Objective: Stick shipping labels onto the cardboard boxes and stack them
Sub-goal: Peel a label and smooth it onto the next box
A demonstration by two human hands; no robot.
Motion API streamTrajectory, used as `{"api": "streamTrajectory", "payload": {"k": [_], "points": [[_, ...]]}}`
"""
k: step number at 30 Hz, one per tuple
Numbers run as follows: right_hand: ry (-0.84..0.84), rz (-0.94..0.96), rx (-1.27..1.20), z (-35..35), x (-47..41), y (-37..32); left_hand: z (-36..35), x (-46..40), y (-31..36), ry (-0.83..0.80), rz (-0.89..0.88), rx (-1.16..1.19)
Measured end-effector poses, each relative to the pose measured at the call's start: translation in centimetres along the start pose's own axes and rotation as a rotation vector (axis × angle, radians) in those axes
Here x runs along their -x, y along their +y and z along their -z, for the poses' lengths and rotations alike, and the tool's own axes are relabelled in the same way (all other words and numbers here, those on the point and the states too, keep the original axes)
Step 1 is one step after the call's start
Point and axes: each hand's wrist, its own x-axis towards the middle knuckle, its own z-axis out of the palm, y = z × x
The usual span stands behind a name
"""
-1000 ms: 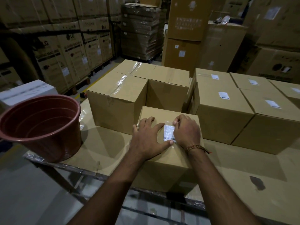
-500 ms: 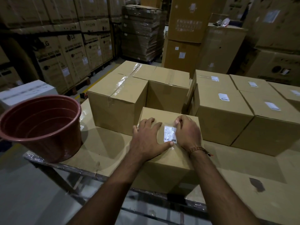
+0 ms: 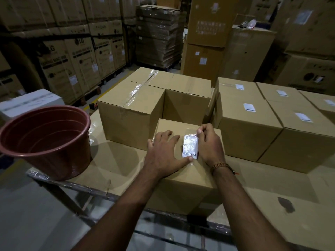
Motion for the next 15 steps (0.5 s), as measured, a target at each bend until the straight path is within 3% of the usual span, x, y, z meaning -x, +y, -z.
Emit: {"api": "streamTrajectory", "payload": {"k": [5,10,15], "points": [[-0.060,-0.052,-0.074,0.6,0.3,-0.6,0.2,0.1,0.1,0.002,0.006,0.006],[-0.263,-0.138,-0.287,2.1,1.9,-0.3,0.4,0.2,0.1,0.012,0.002,0.016],[-0.323,-0.087,-0.194,3.1,3.3,0.7,0.2,0.2,0.0,0.015,0.003,0.022]]}}
